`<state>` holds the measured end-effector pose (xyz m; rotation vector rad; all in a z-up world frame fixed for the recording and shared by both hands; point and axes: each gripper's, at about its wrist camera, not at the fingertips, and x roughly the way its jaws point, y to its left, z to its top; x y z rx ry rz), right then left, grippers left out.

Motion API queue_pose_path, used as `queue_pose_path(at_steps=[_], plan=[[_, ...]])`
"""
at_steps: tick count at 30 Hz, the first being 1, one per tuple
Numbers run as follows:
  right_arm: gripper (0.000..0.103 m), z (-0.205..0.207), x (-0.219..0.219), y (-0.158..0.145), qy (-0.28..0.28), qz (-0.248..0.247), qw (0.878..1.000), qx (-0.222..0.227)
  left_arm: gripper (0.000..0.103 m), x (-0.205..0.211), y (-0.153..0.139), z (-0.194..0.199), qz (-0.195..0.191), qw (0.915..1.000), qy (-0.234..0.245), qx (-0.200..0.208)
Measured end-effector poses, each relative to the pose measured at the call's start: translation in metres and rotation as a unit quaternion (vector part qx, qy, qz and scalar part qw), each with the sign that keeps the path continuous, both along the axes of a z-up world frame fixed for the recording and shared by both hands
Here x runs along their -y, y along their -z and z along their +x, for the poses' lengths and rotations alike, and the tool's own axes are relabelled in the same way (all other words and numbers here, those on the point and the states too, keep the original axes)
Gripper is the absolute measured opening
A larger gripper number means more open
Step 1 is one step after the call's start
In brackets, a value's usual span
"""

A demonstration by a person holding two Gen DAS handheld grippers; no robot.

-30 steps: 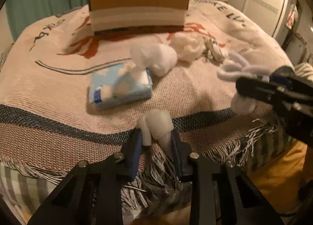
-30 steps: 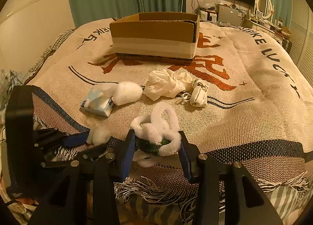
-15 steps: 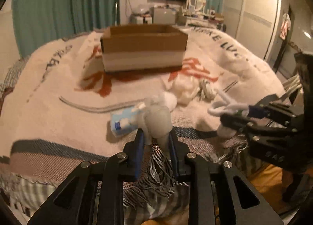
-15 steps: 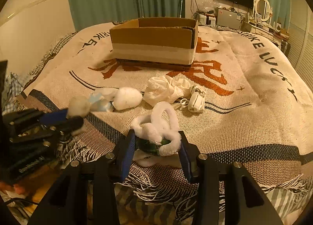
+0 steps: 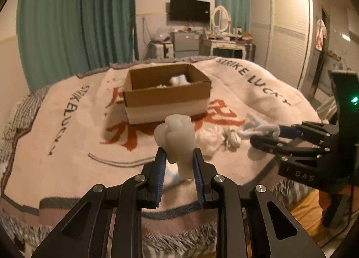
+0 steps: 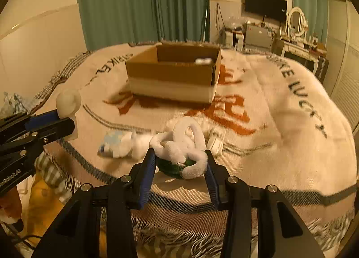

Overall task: Organize soft objects
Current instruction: 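Carry both items over the box and release them inside with both tools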

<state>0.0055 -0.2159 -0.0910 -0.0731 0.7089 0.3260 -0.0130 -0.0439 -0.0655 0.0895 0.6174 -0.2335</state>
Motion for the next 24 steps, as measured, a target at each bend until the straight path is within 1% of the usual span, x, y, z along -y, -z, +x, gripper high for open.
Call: queue_pose_path(at_steps=[4,9,12,14,16,20,24], plan=[[0.042,0.012,-0.001,-0.022,-0.005,0.003,1.000,0.025,0.023,-0.003,-0.012,0.020,0.003,0.9999,-0.008,0.008],[0.042,0.039,-0.008,-0.060,-0.019,-0.003,0.997,0.069,0.023,-0.007,-0.035,0.052,0.002,0.9996,-0.014,0.026],[0.042,0.061,-0.015,-0.081,-0.029,0.001,0.996,0.088,0.023,-0.007,-0.048,0.084,0.003,0.9992,-0.015,0.036],[0.042,0.080,-0.020,-0.091,-0.035,0.002,0.995,0.095,0.023,-0.009,-0.054,0.104,-0.008,0.9989,-0.020,0.041],[0.042,0.107,-0.025,-0.101,-0.034,-0.001,0.994,0.105,0.023,-0.008,-0.056,0.137,-0.015,0.9993,-0.017,0.030],[0.042,0.153,-0.032,-0.108,-0.036,0.002,0.994,0.105,0.023,-0.002,-0.052,0.185,0.000,0.9996,-0.012,0.027],[0.042,0.208,-0.038,-0.097,-0.037,0.006,0.996,0.085,0.023,0.003,-0.038,0.229,0.000,0.9999,-0.005,0.012]])
